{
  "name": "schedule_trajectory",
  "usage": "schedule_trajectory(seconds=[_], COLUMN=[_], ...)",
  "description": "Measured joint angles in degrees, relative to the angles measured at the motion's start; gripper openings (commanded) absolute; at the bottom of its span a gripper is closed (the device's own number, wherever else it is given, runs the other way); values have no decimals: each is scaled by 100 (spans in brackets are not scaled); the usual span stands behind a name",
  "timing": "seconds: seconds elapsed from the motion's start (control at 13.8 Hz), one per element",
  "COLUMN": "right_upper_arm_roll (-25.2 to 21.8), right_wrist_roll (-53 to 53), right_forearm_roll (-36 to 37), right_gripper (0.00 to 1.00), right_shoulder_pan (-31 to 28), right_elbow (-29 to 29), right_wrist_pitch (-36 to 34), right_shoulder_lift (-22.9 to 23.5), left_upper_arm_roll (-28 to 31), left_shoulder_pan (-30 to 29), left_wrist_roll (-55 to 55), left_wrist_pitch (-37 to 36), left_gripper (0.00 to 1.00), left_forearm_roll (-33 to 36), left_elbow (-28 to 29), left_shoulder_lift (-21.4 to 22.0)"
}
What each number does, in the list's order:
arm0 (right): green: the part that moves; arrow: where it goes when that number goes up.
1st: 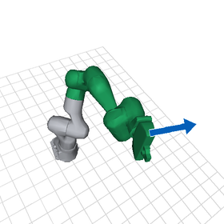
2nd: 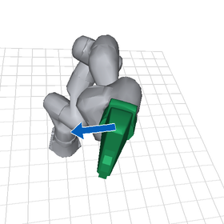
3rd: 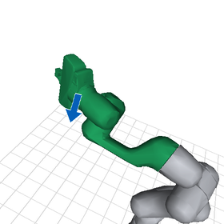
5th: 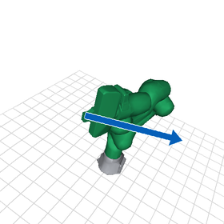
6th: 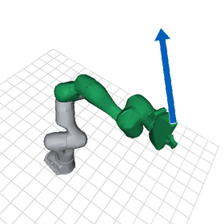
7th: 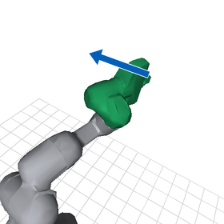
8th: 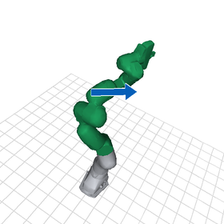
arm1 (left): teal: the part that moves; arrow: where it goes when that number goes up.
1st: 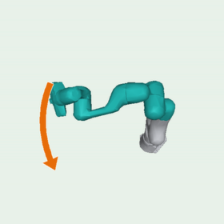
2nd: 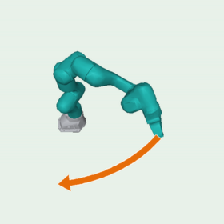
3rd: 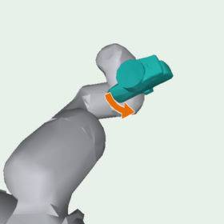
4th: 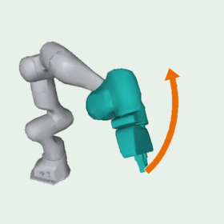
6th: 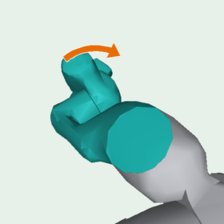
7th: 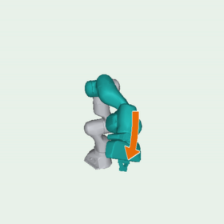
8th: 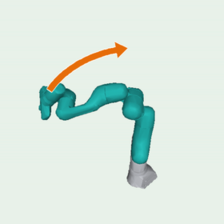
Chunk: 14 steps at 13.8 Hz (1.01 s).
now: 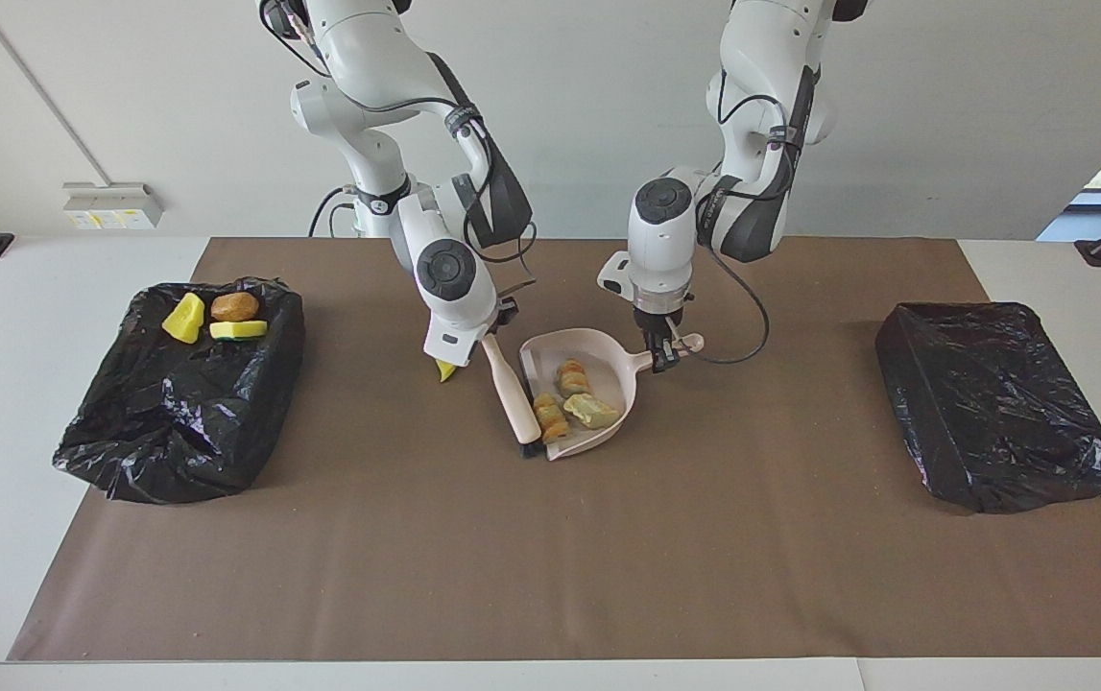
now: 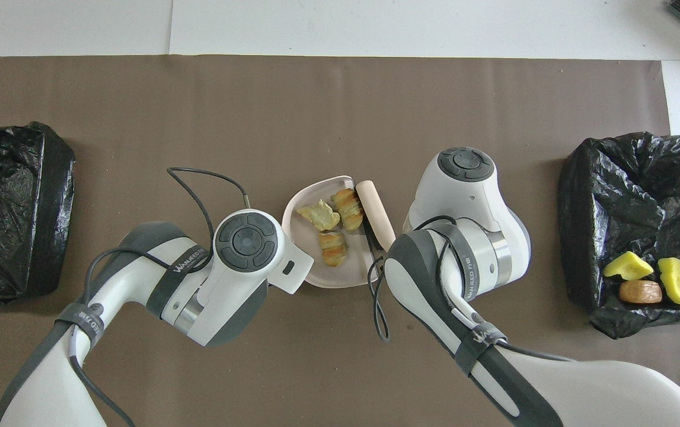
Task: Sweep and dump trash in bin
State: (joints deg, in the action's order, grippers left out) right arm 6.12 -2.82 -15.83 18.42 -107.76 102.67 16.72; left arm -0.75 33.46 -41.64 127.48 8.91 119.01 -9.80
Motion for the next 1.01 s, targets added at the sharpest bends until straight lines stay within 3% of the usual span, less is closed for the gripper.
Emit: schedule_trajectory(seconds=[0.29, 0.58, 1.01], right_upper_arm_roll=[-38, -81, -74], right_wrist_roll=[678, 1385, 2314], right_forearm_roll=[-464, 163, 842], right_gripper=[0, 0, 0], right_shoulder_pan=[-8, -457, -606], right_elbow=[149, -113, -2658], right_wrist_pitch=[-719, -1726, -901], right_shoulder_lift=[-452, -1442, -2753], left_upper_arm_roll=[-1, -24, -51], left_shoulder_pan=[0, 50, 406], left_wrist_roll=[-2, -26, -22], left_wrist_pitch=[2, 8, 10], left_gripper=[0, 0, 0], left_forearm_roll=[4, 13, 167], left_elbow=[2, 3, 68], left_shoulder_lift=[0, 4, -33])
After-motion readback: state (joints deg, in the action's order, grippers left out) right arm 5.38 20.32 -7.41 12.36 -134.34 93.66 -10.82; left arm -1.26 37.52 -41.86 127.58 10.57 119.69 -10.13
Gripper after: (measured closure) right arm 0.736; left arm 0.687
